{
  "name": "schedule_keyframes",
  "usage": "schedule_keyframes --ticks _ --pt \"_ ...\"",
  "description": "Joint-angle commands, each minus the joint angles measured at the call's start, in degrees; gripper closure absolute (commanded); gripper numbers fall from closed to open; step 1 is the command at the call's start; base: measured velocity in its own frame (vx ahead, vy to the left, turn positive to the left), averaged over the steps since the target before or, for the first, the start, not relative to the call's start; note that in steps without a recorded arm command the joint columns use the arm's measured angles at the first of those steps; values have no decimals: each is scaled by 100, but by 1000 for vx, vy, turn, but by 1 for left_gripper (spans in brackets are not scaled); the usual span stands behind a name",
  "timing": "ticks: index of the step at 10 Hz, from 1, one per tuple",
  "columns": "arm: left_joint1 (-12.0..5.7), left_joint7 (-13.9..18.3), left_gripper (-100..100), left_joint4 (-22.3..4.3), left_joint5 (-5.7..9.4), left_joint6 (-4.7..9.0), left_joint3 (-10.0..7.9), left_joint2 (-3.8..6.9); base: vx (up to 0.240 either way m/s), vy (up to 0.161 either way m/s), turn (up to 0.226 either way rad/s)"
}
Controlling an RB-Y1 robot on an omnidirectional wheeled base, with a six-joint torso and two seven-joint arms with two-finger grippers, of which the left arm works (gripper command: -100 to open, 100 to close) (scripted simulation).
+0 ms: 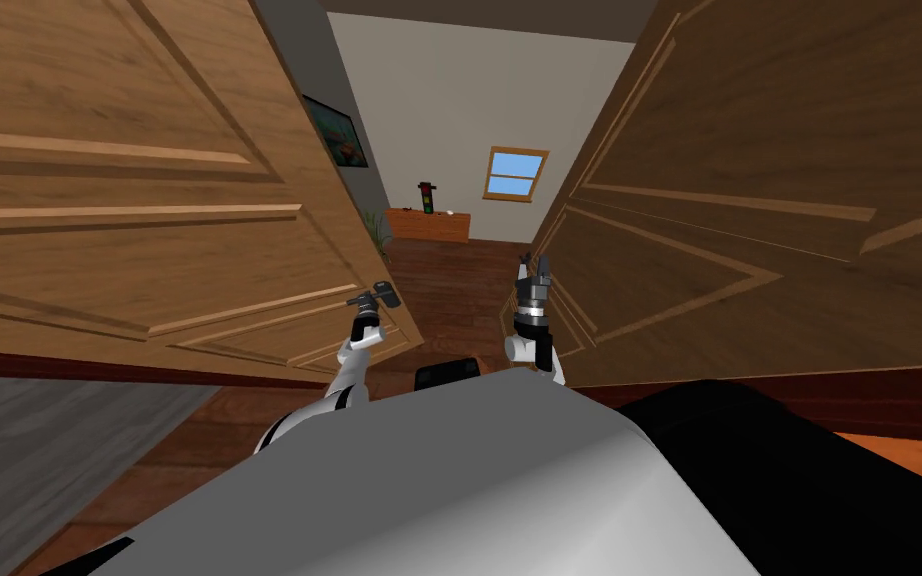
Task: Push the door open
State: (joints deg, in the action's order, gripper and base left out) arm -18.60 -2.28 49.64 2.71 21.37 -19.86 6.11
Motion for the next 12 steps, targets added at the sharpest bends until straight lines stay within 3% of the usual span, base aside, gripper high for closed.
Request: schedule_keyframes --ticks 1,2,3,7,11,12 --pt "3 -18 100 44 18 -18 -81 4 179 -98 76" --pt "17 -15 100 26 12 -11 -61 2 86 -35 49" --pt "73 -131 100 90 144 -18 -206 31 108 -20 -41" --pt "195 -378 100 207 421 -34 -476 63 164 -12 -36" --pt "362 -717 100 367 798 -56 -845 107 195 -9 -42" --pt "362 -717 100 367 798 -56 -845 107 135 -4 4"
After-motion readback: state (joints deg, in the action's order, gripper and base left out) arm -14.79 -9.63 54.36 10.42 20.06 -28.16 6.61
